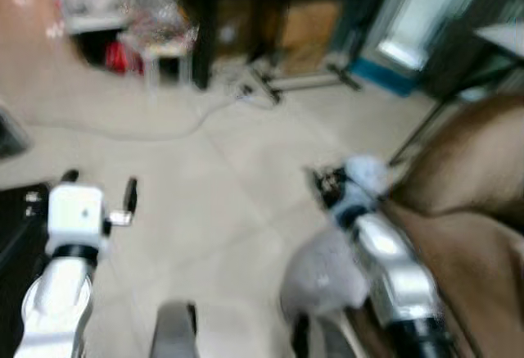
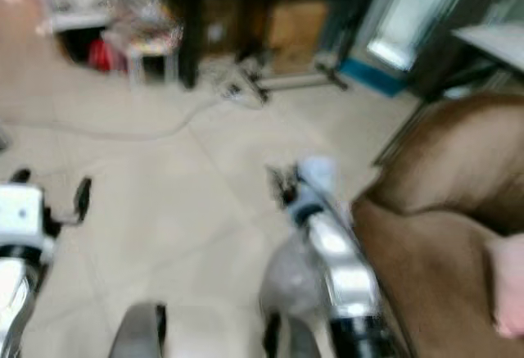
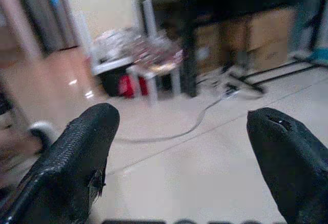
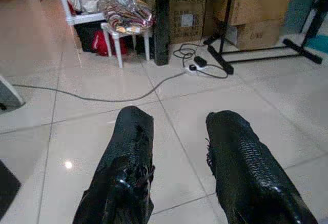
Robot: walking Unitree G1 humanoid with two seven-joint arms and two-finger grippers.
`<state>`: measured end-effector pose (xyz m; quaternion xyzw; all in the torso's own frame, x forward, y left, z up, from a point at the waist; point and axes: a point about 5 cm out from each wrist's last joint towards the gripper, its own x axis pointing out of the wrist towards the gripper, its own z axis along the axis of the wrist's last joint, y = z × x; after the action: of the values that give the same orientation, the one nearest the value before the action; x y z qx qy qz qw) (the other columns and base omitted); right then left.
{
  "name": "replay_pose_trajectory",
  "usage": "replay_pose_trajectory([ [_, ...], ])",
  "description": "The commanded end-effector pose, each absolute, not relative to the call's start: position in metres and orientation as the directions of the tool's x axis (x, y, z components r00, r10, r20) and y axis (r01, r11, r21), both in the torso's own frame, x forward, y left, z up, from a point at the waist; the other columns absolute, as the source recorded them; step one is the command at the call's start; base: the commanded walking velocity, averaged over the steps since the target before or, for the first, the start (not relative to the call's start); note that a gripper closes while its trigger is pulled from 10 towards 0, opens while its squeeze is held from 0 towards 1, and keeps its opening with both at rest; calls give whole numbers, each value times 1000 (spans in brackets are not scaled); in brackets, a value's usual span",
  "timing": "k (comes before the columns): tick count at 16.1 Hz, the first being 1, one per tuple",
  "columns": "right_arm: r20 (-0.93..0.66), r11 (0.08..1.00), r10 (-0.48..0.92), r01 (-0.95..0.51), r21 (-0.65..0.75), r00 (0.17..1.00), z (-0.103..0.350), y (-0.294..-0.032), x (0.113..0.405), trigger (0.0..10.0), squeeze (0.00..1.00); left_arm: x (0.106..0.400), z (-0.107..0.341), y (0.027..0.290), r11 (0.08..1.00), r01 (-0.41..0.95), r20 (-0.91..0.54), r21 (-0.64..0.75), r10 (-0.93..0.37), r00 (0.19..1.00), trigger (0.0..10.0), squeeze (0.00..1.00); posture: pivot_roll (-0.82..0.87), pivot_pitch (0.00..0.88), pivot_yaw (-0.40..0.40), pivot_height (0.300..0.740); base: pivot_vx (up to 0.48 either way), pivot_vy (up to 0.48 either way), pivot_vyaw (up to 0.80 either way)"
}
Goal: Move the pillow to the sofa from floor
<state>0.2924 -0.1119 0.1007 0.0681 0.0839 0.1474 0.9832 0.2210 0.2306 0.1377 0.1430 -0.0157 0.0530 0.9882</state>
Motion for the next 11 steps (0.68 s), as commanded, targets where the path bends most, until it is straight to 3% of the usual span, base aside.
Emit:
replay_pose_trajectory([
  [1,-185,969,229,-206,135,956,94,-137,291,10000,0,222,137,217,963,-62,47,262,52,998,10000,0,80,0,-140,567,311,0,0],
  [3,-190,967,237,-213,137,953,93,-137,291,10000,0,222,137,216,962,-61,44,264,52,998,10000,0,80,0,-140,567,289,0,0],
  [11,-254,970,225,-191,152,941,86,-139,294,10000,0,220,132,218,951,-28,-1,308,30,1000,10000,0,76,0,-142,547,0,0,0],
])
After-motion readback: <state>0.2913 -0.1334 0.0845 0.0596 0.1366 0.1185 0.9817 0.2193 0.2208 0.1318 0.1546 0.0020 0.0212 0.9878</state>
